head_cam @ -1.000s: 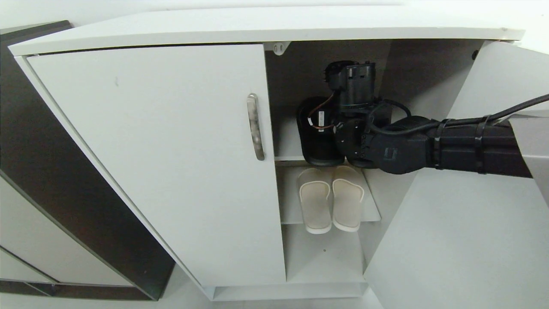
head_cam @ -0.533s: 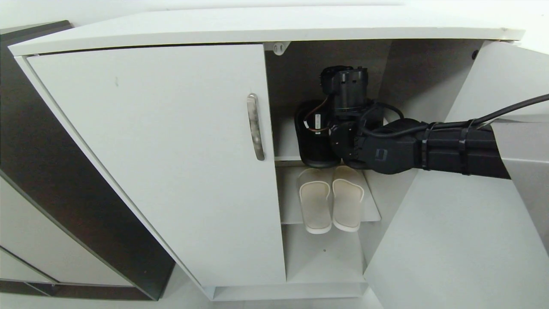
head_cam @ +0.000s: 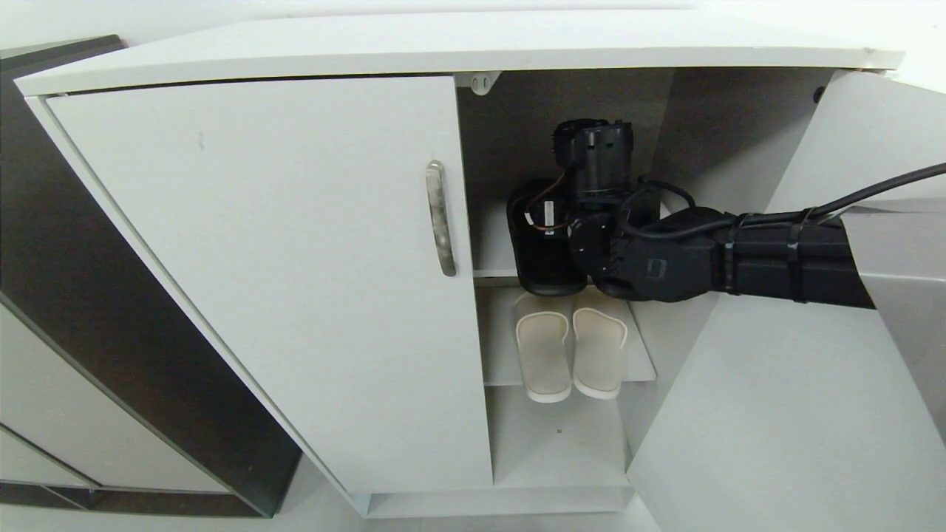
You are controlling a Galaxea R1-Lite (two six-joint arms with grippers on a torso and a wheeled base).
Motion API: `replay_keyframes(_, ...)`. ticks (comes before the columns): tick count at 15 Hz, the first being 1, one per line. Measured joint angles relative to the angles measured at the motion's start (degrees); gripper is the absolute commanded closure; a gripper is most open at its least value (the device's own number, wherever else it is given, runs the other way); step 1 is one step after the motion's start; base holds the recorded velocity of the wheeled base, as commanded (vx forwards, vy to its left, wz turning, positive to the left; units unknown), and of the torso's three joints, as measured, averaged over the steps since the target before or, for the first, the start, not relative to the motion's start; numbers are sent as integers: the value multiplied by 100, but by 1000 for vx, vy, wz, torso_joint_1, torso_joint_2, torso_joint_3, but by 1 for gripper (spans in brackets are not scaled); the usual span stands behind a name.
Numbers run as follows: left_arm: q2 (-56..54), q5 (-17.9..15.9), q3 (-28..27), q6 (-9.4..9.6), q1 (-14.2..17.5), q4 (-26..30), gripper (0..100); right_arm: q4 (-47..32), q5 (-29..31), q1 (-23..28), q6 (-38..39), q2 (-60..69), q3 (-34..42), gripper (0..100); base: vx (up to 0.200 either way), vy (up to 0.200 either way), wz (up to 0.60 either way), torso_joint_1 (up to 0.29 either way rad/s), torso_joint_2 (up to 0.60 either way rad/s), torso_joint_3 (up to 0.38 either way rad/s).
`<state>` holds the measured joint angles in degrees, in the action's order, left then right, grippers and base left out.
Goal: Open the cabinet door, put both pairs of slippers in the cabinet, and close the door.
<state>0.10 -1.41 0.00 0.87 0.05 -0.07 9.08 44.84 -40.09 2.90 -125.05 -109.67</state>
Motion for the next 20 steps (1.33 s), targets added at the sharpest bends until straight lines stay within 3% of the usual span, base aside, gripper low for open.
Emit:
replay_keyframes(3, 0, 0, 0, 2, 2, 0, 100, 2, 46, -116, -4, 206, 317, 0, 0, 0, 0, 0, 0, 0)
replay_keyframes(10, 0, 0, 0, 2, 0, 0, 100, 277, 169, -692, 22, 1496, 2174, 0, 0, 0, 0, 0, 0, 0)
replay_keyframes(11, 0, 0, 0, 2, 0, 0, 100, 435, 174, -784, 27, 1698, 2516, 100, 0, 0, 0, 0, 0, 0)
replay_keyframes(17, 0, 0, 0, 2, -2, 0, 100, 1680, 166, -1346, 60, 2772, 4768, 100, 0, 0, 0, 0, 0, 0)
replay_keyframes(20, 0, 7, 0, 6, 2, 0, 100, 2137, 128, -1481, 49, 3123, 5476, 100, 0, 0, 0, 0, 0, 0)
